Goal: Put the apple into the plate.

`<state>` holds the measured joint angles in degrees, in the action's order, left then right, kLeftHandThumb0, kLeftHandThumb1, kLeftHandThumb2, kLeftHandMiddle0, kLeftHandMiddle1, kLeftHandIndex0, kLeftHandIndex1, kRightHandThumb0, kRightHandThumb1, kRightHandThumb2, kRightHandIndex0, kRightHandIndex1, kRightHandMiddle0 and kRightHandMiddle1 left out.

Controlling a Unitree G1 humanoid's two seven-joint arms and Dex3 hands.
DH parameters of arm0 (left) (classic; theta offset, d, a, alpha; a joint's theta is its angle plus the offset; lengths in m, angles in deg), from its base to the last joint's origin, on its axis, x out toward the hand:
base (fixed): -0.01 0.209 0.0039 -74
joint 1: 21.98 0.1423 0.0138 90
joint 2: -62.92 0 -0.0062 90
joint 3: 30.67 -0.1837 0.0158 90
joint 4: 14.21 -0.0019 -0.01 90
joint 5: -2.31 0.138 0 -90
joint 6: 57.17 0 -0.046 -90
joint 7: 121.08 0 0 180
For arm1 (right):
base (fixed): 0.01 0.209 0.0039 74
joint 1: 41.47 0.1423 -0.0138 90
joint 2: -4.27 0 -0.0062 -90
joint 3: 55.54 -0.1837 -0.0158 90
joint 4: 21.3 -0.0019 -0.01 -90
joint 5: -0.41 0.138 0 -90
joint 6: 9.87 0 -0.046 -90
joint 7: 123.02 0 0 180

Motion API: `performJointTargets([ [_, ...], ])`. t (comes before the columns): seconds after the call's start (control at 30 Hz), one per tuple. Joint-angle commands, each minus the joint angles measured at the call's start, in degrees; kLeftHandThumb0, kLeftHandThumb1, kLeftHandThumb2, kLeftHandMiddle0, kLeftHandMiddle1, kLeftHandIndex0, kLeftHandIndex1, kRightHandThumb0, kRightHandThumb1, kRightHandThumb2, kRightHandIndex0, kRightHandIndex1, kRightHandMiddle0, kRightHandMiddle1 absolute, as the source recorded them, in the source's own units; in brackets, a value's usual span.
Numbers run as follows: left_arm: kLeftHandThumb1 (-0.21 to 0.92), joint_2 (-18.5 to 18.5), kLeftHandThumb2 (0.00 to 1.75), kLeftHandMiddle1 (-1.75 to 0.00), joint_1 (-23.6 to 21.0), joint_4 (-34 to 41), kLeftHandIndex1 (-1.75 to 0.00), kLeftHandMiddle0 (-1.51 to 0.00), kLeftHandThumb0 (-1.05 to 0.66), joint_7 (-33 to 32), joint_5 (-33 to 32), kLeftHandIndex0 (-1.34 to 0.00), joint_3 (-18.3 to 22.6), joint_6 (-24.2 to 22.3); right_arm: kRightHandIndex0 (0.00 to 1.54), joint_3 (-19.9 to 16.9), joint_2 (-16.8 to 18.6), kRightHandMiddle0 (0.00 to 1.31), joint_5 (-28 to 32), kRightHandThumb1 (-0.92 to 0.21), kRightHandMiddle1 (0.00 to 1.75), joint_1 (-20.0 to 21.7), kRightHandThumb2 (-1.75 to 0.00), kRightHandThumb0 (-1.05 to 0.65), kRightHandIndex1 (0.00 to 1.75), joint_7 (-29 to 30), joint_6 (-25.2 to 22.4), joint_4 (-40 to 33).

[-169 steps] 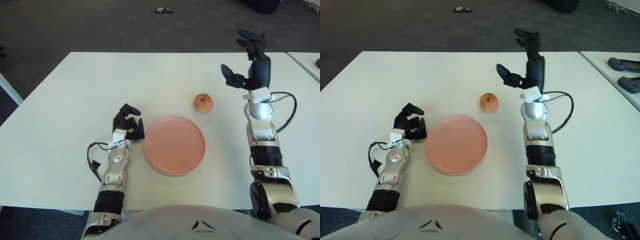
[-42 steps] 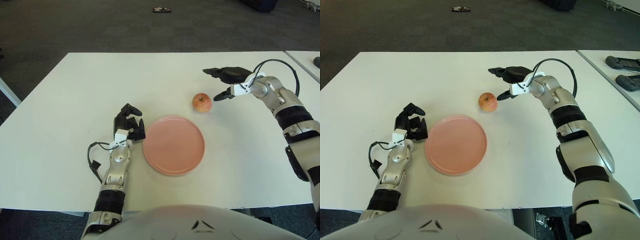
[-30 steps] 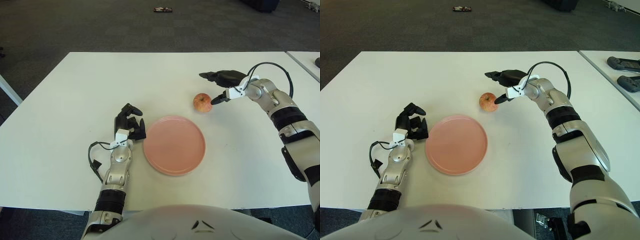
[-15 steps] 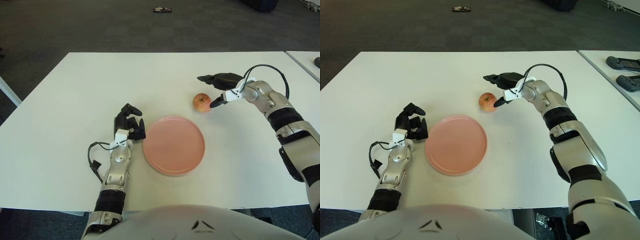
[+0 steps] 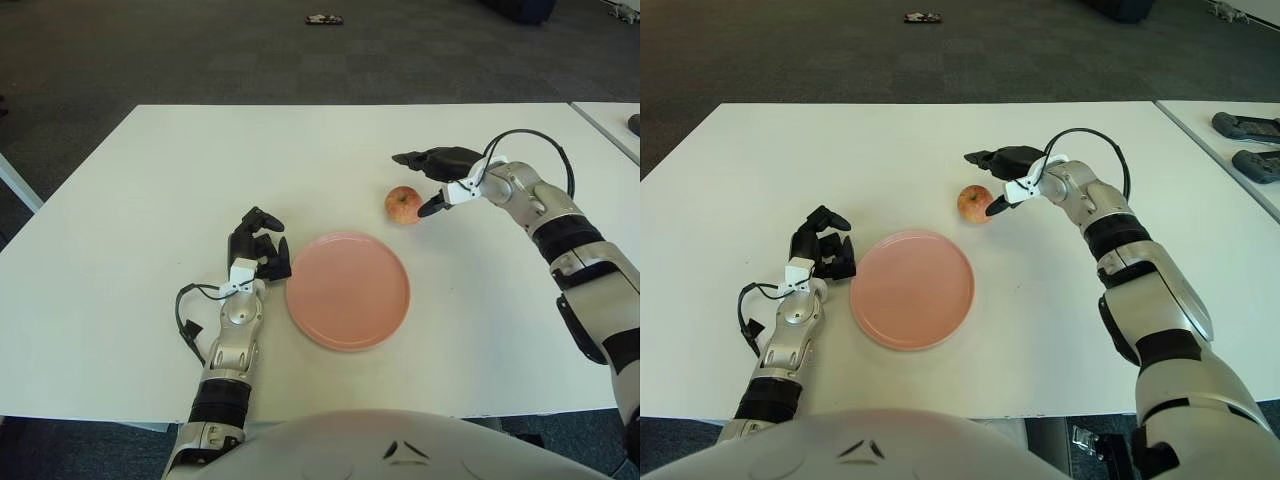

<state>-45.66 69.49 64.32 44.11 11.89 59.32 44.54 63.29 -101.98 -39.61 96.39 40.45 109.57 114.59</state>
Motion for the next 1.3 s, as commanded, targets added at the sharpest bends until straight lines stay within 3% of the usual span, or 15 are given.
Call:
performJointTargets([
  [0.0,0.15,0.1,1.52,-1.75,0.0,-0.1,-1.75,-1.22,-0.54,-0.2,0.4,-0.75,0.0,-0.8,0.0,0.6,0.4,0.0,-1.0,-0.92,0.0,0.0,-0.24,-1.05,0.0,0.2,-0.2,-0.6],
  [0.53,0.14,0.2,1.53,-1.75,-0.3,-0.7,-1.75,-1.24,-0.55,-0.5,0.6,-0.75,0.1,-0.7,0.0,1.8,0.9,0.0,-1.9,-0.92,0.0,-0.3,-0.28,-1.05,0.0,0.9,-0.1,0.0],
  [1.27,0.12,0.1,1.55,-1.75,-0.4,-0.7,-1.75,-1.24,-0.56,-0.8,0.8,-0.77,0.0,-0.3,0.0,3.5,2.7,0.0,-2.7,-0.92,0.0,-0.8,-0.2,-1.05,0.0,-2.4,-5.0,-0.8],
])
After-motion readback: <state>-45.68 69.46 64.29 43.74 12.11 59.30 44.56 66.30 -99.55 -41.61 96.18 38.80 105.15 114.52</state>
